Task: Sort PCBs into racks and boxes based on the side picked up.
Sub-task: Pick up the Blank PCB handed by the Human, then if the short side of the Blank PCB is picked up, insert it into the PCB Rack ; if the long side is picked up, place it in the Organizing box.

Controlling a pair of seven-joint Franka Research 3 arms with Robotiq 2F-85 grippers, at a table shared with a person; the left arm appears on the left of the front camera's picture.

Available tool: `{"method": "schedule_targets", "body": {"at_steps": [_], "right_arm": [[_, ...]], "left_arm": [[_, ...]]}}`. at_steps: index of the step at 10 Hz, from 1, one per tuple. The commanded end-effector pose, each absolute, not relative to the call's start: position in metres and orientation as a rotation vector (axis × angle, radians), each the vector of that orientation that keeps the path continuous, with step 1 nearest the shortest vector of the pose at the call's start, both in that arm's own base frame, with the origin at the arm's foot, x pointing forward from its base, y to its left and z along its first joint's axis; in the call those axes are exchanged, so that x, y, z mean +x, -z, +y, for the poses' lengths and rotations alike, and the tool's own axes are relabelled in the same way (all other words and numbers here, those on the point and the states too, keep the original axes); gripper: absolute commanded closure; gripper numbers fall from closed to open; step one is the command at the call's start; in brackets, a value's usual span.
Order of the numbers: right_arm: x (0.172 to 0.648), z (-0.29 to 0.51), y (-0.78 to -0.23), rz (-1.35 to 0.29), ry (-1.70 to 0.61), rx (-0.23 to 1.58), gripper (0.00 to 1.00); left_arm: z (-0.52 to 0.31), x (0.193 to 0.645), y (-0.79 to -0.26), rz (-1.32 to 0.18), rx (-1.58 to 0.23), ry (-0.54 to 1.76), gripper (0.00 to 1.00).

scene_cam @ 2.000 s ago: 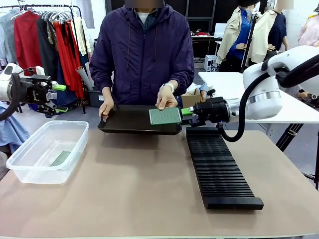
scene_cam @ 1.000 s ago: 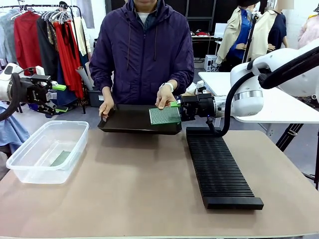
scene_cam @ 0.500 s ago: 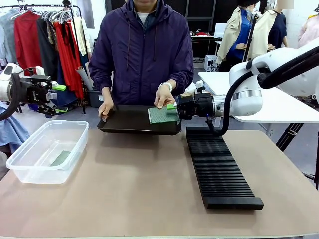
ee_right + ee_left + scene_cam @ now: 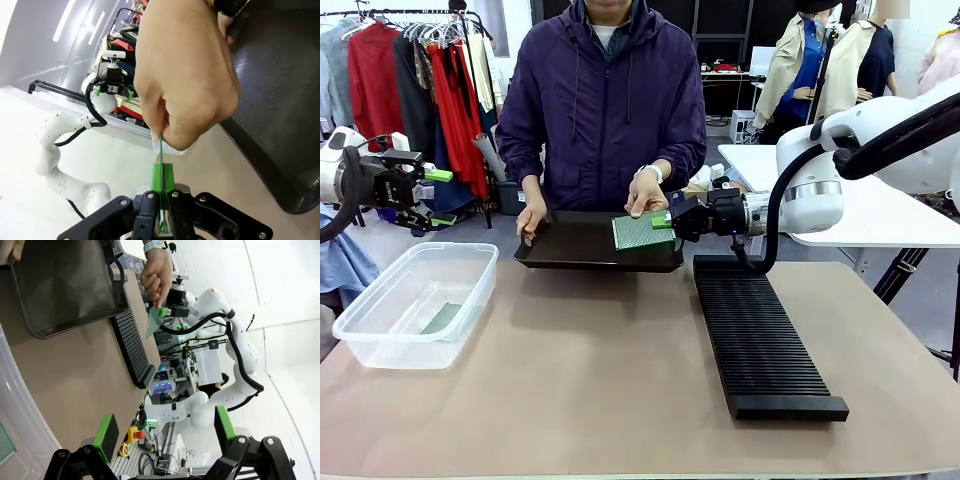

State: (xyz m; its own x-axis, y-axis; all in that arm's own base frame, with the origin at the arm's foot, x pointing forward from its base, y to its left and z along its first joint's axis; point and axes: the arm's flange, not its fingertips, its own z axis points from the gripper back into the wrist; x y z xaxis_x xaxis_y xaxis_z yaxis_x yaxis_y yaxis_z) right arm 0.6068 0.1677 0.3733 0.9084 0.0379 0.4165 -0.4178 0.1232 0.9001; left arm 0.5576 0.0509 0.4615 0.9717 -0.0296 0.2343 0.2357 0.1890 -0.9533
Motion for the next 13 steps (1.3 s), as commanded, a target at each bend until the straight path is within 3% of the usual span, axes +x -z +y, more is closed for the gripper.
{"method": "schedule_targets", "body": {"at_steps": [1, 2, 3, 13], "right_arm": [[0.6153, 0.1745, -0.3767, -0.275, -0.343, 1.394, 1.00], [0.6130, 0.1765, -0.3762, -0.227, -0.388, 1.395, 1.00], [0.6066, 0.1679, -0.3730, -0.317, -0.341, 1.411, 1.00], [0.6066, 0.1679, -0.3730, -0.317, -0.341, 1.411, 1.00]], "left_arm": [[0.0514, 0.5554, -0.4637, -0.181, -1.371, 0.188, 0.00], [0.0514, 0.5554, -0.4637, -0.181, -1.371, 0.188, 0.00], [0.0514, 0.5554, -0.4637, -0.181, -1.371, 0.188, 0.00], [0.0514, 0.5554, -0.4637, -0.181, -1.371, 0.188, 0.00]]}}
